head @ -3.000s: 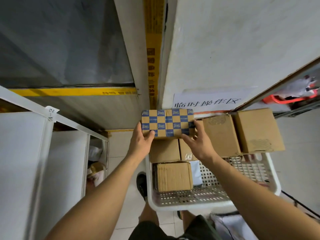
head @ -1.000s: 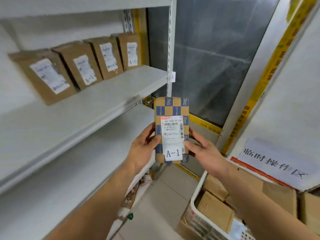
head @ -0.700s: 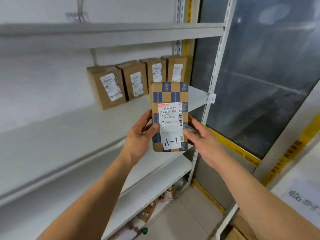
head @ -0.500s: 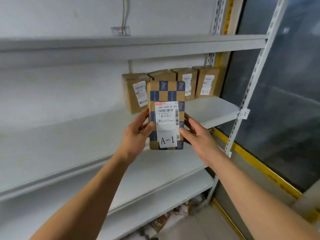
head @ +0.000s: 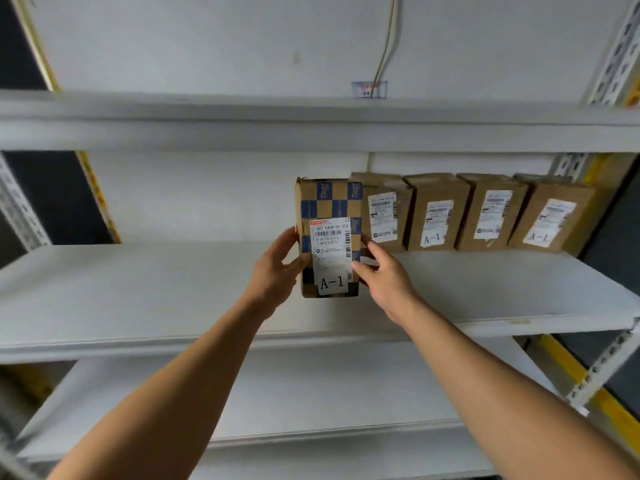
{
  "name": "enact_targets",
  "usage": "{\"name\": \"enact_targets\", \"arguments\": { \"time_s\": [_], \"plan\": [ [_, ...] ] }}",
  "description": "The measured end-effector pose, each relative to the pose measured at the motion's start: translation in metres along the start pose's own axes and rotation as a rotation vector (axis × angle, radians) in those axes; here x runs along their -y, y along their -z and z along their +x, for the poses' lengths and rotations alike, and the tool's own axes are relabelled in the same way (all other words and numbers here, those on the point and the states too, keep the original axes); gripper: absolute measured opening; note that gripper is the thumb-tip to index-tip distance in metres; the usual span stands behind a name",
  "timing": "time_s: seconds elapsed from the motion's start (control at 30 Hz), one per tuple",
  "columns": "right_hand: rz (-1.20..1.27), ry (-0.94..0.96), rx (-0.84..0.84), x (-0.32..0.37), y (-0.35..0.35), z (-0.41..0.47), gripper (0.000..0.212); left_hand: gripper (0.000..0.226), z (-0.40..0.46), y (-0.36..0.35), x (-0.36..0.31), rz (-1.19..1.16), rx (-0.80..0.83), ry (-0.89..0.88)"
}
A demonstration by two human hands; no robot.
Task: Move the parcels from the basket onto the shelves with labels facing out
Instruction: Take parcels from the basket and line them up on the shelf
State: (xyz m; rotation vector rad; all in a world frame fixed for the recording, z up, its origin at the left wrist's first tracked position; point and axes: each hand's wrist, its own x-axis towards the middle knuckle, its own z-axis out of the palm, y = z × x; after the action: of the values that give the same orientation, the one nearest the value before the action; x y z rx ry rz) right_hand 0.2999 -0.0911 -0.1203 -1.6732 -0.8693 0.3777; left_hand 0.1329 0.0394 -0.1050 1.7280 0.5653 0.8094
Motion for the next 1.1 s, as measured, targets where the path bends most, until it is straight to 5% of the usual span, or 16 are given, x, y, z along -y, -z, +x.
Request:
{"name": "enact_targets", "arguments": {
  "time_s": [0.4,1.1],
  "plan": [
    [0.013,-0.103,-0.168,-0.031,-0.064,0.106,0.06,0.067,0.125,0.025,0.06,-0.213,0.043,0.156],
    [-0.115,-0.063,-0.33,-0.065,-0.086,0.181,0.051,0.062,0.195,0.005,0.091,-0.152,0.055,0.136]
  ]
}}
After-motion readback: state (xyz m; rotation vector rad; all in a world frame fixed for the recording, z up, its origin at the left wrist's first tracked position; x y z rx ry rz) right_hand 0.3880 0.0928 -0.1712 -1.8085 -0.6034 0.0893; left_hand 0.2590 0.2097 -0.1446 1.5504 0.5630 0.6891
